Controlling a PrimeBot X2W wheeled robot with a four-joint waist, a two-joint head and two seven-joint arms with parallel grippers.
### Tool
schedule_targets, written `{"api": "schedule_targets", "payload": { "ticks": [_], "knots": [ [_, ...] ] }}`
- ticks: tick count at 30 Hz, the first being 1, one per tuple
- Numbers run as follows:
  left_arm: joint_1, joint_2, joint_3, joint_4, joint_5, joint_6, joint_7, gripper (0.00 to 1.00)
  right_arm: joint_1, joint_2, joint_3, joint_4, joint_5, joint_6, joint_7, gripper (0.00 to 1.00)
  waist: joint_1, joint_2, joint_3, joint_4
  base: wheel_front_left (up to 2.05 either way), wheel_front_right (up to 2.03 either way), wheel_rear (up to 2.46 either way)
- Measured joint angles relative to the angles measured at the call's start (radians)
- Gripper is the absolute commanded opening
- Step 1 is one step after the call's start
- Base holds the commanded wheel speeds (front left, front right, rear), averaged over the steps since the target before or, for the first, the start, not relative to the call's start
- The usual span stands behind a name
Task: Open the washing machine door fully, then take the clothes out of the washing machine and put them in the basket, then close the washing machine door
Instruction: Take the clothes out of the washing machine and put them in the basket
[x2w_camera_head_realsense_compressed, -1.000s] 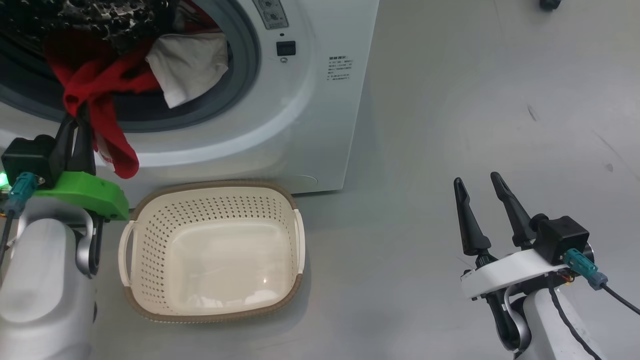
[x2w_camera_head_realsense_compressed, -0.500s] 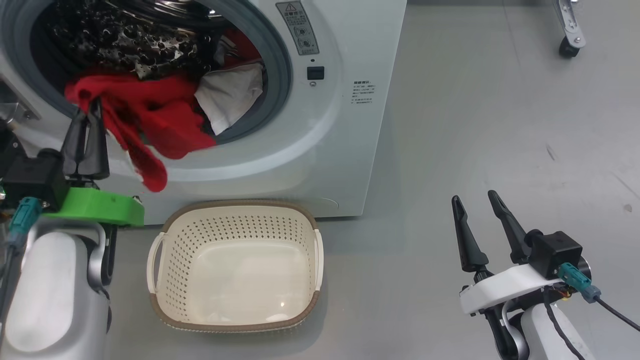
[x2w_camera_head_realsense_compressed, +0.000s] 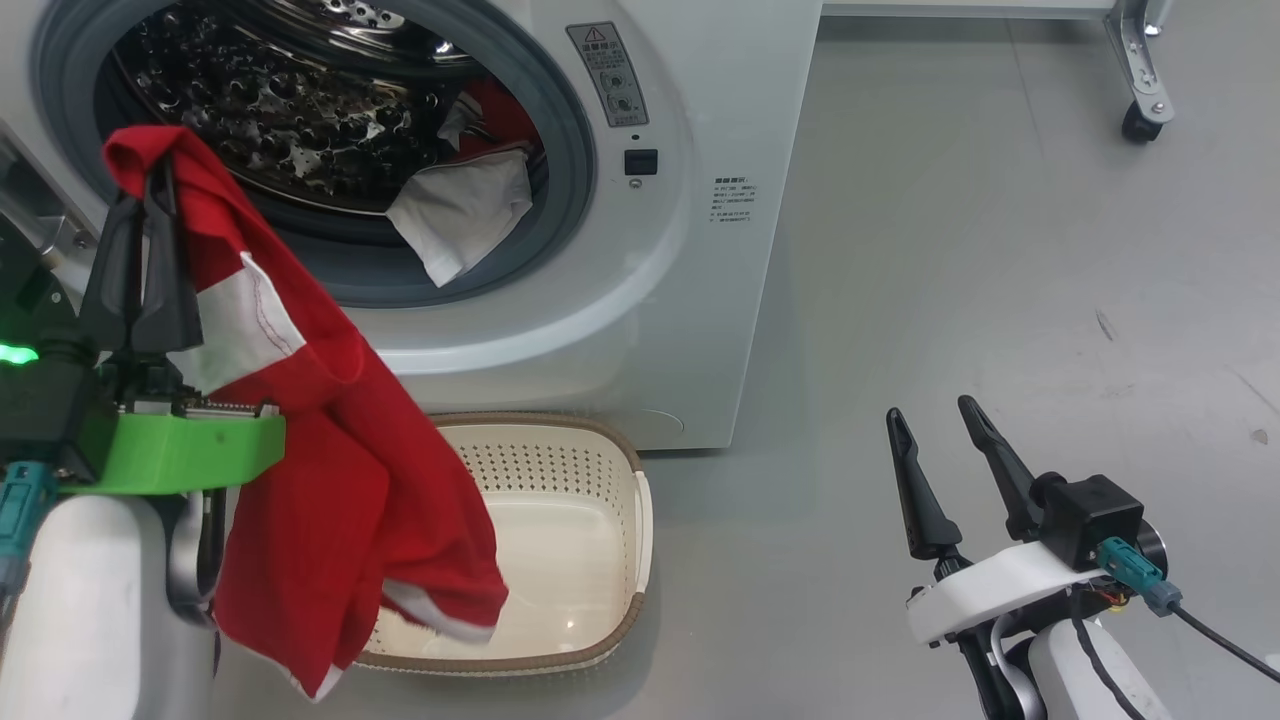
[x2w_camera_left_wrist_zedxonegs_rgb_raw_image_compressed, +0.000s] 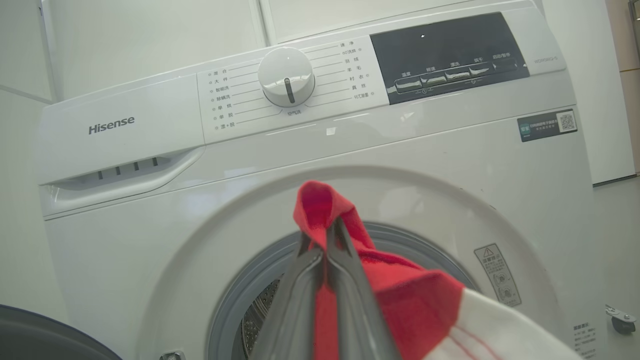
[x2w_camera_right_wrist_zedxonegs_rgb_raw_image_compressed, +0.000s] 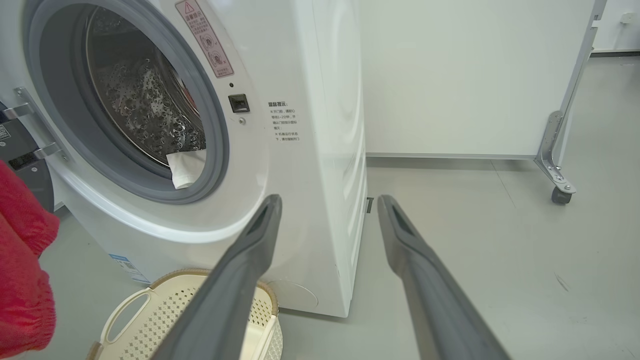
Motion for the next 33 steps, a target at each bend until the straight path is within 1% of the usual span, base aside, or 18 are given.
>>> {"api": "schedule_targets", "payload": {
  "ticks": [9, 13, 16, 20, 33],
  "knots": [
    [0.104, -0.004, -0.010, -0.024, 0.007, 0.000, 0.000, 0.00, 0.000, 0.000, 0.010, -0.001, 0.000, 0.002, 0.000, 1.00, 0.0000, 0.0000, 0.009, -0.017, 0.00, 0.00, 0.00],
    [0.150, -0.016, -0.014, -0.021, 0.007, 0.000, 0.000, 0.00, 0.000, 0.000, 0.012, -0.001, 0.000, 0.002, 0.000, 1.00, 0.0000, 0.0000, 0.023, -0.027, 0.00, 0.00, 0.00],
    [0.198, -0.024, -0.042, 0.020, 0.006, 0.000, 0.000, 0.00, -0.001, 0.000, 0.010, -0.007, 0.001, 0.002, 0.000, 1.00, 0.0000, 0.0000, 0.042, -0.035, 0.00, 0.00, 0.00],
    [0.205, -0.021, -0.074, 0.062, 0.016, -0.008, 0.006, 0.00, -0.009, 0.000, 0.008, -0.016, 0.002, 0.002, 0.000, 1.00, 0.0000, 0.0000, 0.083, -0.047, 0.00, 0.00, 0.00],
    [0.201, -0.016, -0.104, 0.194, 0.034, -0.018, 0.037, 0.00, -0.054, 0.000, 0.017, -0.032, 0.002, 0.002, 0.000, 1.00, 0.0000, 0.0000, 0.177, -0.084, 0.00, 0.00, 0.00]
  ]
}}
